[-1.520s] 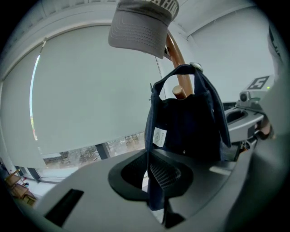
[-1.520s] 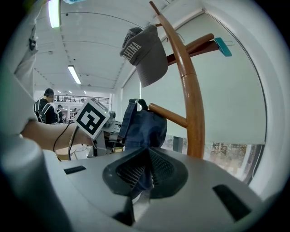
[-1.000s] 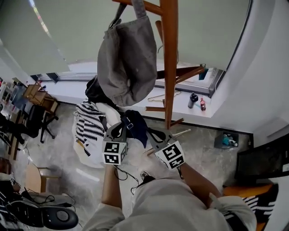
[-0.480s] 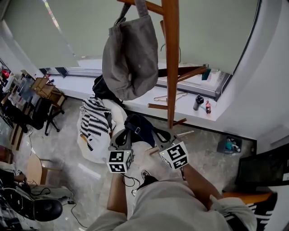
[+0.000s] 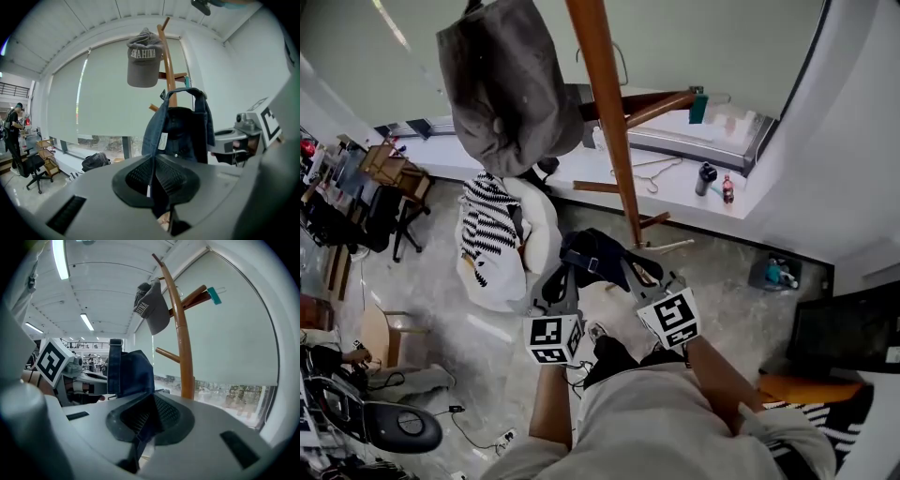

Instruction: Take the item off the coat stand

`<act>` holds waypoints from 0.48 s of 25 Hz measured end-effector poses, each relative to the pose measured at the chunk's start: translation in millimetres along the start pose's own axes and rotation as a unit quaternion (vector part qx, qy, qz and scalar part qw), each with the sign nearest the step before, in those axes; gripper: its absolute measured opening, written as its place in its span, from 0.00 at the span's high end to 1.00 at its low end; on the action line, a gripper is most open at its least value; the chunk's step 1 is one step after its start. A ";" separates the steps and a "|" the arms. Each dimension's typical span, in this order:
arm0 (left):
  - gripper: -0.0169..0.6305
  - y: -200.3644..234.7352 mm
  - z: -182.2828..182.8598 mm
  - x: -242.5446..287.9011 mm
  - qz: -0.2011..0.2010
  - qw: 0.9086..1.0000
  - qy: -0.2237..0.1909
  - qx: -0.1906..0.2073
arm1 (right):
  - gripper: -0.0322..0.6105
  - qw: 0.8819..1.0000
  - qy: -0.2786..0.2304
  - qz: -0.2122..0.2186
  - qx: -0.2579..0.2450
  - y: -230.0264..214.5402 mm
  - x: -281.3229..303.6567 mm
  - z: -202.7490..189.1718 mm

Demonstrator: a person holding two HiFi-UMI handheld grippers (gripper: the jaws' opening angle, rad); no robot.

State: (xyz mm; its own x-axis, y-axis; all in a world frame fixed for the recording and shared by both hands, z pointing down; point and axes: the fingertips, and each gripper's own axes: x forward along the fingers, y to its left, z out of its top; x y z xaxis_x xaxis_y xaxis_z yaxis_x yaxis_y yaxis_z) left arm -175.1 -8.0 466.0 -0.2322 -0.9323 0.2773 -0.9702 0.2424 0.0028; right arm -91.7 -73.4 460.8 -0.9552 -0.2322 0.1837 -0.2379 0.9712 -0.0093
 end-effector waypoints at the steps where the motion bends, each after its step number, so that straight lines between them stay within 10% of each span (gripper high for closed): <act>1: 0.93 -7.3 -0.9 -1.8 0.000 1.000 0.000 0.001 | 0.92 1.000 -0.001 -0.001 0.004 -1.8 -6.6 -1.7; 12: 0.93 -89.4 -16.4 11.8 -0.028 0.999 0.007 0.016 | 0.92 0.997 -0.013 -0.049 0.061 -50.3 -65.7 -36.0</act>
State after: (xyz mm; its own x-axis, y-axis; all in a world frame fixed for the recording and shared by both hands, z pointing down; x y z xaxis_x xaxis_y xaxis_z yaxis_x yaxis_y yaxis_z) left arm -90.0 -36.2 484.7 -0.1762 -0.9402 0.2914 -0.9835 0.1808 -0.0114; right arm -10.6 -105.1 484.5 -0.9303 -0.3278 0.1647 -0.3479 0.9307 -0.1126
